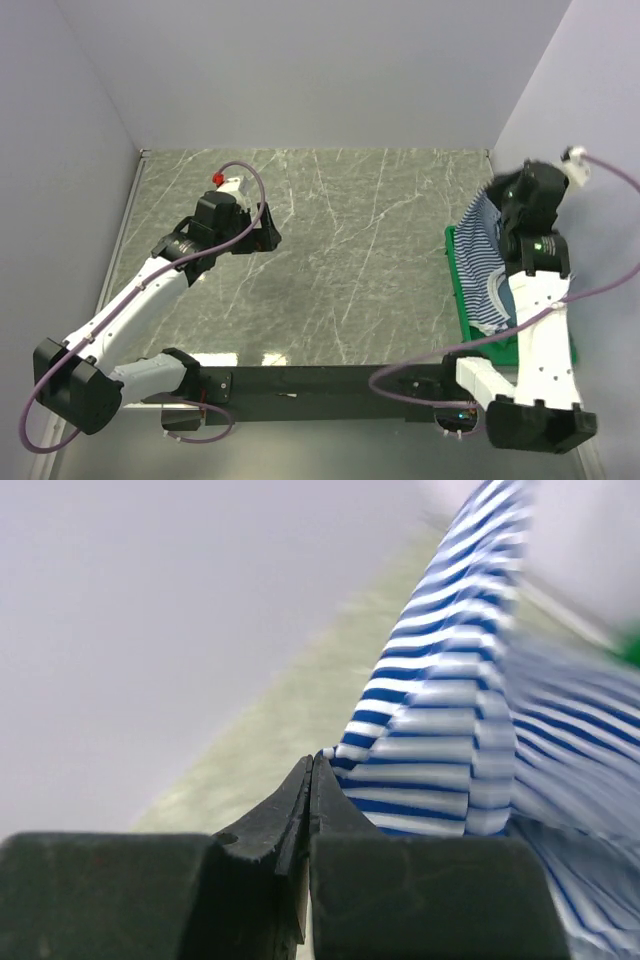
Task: Fold and stack the tank tops
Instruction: Move the tank top to the center of the board
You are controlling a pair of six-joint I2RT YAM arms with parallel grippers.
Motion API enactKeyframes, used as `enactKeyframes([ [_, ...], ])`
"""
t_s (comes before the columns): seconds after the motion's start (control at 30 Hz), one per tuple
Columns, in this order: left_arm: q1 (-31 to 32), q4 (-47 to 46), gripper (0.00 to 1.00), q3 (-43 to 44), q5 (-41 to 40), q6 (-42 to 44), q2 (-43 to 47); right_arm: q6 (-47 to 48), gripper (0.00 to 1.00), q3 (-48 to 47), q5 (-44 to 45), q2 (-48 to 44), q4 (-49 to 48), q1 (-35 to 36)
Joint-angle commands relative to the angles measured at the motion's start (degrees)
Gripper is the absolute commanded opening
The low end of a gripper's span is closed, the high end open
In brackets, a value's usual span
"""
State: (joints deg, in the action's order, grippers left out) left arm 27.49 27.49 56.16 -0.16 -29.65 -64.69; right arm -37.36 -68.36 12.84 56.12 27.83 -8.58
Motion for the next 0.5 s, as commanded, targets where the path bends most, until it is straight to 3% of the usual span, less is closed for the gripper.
enactKeyframes([
  [0.0, 0.1, -0.3, 0.98, 1.3, -2.4, -0.2, 2.3, 2.9, 0.00, -13.3, 1.6, 2.4, -3.0, 8.3],
  [0.3, -2.2, 0.4, 0.98, 1.8, -6.5, -0.9, 4.1, 14.1, 0.00, -43.2, 8.2, 18.9, -6.3, 34.3],
  [0.4, -4.1, 0.6, 0.98, 1.5, -7.6, -1.5, 5.0, 15.7, 0.00, -46.7, 10.7, 23.9, -5.6, 38.8],
  [0.47, -5.6, 1.2, 0.99, 1.2, -9.2, -2.3, 5.6, 15.2, 0.00, -40.3, 11.9, 24.2, -7.3, 42.3],
])
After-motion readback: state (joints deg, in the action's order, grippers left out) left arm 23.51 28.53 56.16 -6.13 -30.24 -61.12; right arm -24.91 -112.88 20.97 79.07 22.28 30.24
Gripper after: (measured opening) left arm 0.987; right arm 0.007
